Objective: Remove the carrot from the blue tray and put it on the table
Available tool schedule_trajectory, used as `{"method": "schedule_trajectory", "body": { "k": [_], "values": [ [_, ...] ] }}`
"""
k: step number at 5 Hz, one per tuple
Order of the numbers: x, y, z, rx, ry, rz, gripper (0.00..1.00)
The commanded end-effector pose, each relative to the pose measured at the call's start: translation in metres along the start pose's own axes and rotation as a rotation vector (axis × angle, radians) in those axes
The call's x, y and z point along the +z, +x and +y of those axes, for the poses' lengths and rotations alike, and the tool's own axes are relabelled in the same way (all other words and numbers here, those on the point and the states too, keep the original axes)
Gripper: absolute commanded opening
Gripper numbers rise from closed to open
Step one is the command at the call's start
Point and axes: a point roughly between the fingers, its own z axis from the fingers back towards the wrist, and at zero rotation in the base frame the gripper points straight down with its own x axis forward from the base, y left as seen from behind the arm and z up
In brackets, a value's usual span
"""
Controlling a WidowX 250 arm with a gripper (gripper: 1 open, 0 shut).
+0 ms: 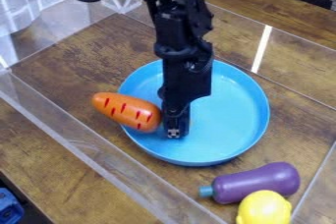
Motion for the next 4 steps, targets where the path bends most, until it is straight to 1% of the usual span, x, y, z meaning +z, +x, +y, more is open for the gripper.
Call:
{"method": "schedule_trajectory", "body": {
  "k": [1, 3, 4],
  "values": [
    [0.020, 0.009, 0.010, -0.031, 0.061, -0.033, 0.00],
    [0.027, 0.012, 0.016, -0.070, 0.079, -0.023, 0.00],
    [0.035, 0.013, 0.020, -0.092, 0.096, -0.015, 0.00]
  ]
}}
